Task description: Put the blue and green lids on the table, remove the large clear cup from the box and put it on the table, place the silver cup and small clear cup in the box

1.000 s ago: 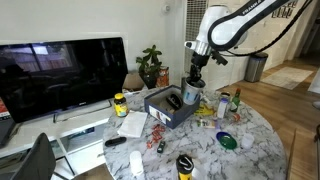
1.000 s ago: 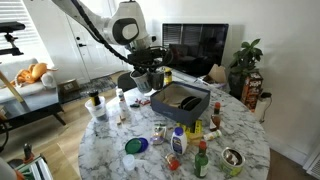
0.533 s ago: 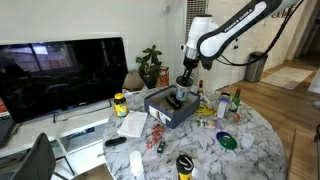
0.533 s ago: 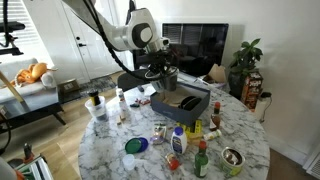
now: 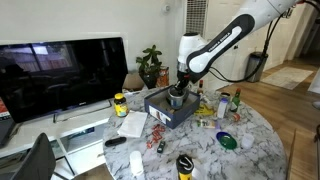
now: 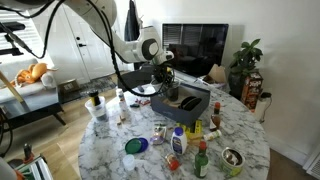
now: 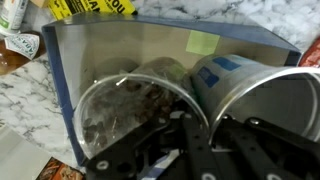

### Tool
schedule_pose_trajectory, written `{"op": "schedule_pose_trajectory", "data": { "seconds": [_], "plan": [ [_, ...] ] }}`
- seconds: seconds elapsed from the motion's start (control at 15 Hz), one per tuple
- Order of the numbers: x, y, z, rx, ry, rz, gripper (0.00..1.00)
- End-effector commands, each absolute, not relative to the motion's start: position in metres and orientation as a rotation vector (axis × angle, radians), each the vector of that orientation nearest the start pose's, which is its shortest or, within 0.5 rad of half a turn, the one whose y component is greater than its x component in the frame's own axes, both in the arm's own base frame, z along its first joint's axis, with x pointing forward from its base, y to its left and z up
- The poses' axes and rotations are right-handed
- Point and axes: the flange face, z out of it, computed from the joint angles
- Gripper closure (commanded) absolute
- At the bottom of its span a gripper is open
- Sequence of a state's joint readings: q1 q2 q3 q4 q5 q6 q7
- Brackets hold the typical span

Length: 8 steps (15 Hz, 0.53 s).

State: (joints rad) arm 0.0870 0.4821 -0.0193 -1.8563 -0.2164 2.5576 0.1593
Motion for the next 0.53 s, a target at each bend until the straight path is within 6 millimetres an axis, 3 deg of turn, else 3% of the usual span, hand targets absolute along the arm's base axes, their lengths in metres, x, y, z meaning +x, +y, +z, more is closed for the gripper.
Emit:
{"op": "schedule_pose_trajectory", "data": {
  "seconds": [0.0,0.47],
  "plan": [
    [0.67,0.049,0.255,-3.248,-0.043,-0.304,0.97],
    [0.675,0.047,0.215,-3.197,0.026,-0.275,0.97]
  ]
}}
